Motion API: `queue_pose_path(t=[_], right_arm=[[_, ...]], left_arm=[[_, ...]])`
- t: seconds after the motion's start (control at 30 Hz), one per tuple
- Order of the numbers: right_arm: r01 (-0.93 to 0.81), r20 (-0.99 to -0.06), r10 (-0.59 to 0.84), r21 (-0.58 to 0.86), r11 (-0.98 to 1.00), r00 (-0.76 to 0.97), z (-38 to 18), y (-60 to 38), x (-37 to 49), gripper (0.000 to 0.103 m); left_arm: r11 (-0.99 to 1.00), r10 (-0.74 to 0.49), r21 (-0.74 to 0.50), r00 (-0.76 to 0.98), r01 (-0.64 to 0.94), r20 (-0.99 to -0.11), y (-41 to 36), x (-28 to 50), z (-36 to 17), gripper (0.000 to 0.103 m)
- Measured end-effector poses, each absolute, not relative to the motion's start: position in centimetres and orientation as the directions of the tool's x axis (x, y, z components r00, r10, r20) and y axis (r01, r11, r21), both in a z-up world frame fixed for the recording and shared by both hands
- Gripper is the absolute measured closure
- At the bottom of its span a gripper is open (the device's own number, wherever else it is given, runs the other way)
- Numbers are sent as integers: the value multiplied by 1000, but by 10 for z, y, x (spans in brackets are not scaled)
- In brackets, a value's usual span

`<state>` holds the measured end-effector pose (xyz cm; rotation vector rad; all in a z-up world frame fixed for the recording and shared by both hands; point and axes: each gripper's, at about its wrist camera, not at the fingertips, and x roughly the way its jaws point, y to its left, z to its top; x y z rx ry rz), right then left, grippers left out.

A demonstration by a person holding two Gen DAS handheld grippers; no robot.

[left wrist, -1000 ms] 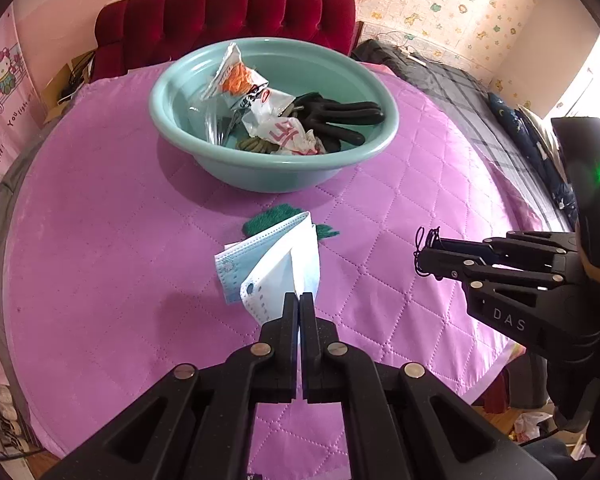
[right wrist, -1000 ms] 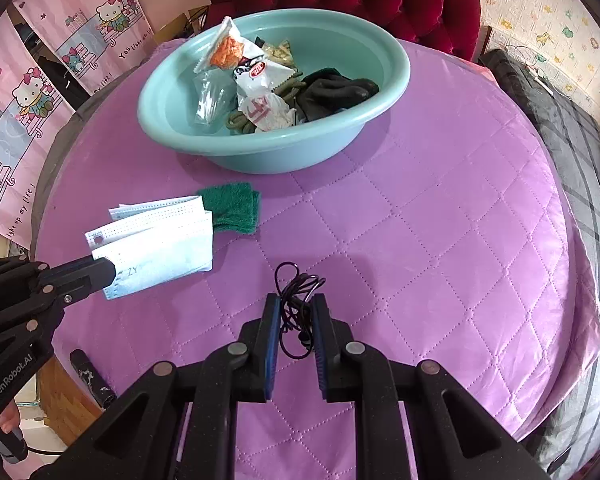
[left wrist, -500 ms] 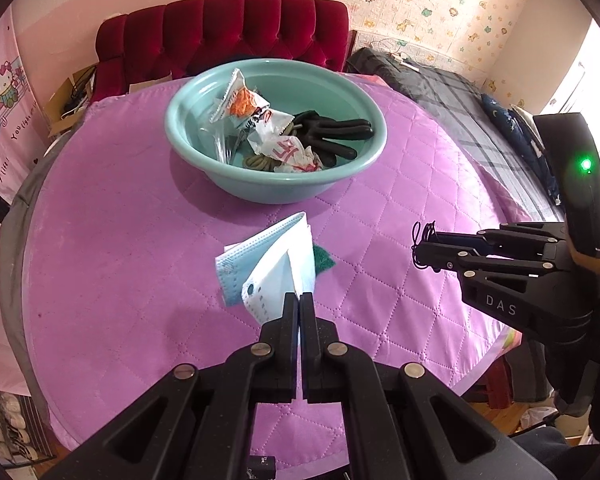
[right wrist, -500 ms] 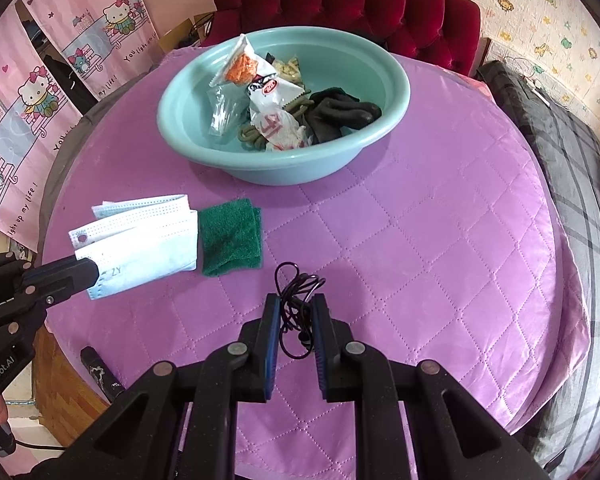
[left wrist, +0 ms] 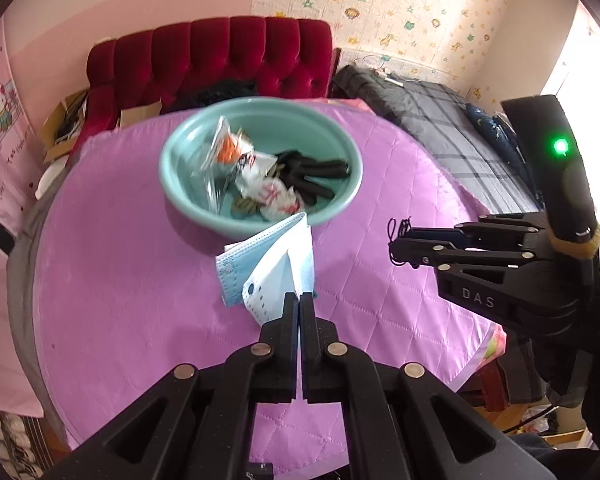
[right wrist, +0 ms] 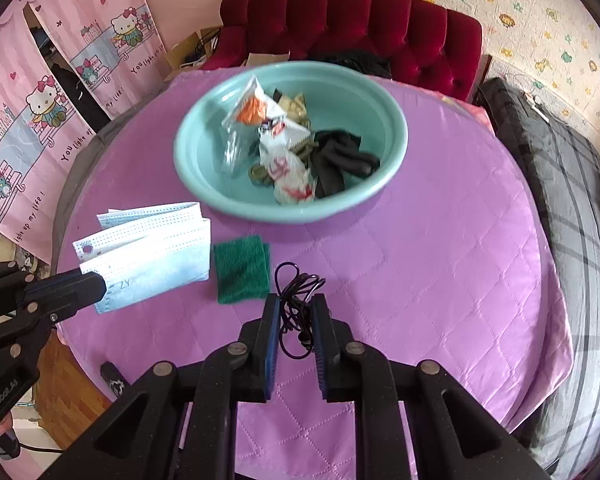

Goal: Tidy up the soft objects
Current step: 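Carry the earphones and face masks over the teal basin with both tools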

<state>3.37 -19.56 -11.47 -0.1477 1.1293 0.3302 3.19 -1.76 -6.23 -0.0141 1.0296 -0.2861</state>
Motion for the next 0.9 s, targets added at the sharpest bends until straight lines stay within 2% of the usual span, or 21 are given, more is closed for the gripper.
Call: queue_pose_path(t=[0.5, 0.9], right_arm=[[-356, -885, 200, 42, 933, 421, -76, -188, 81, 87], [-377, -876, 208, 32, 926, 436, -70, -178, 134, 87]], left_arm=[[956, -256, -131, 527, 263, -810, -22, 80, -33, 103], [955, -261, -139, 518, 264, -815, -27, 132, -41, 103]])
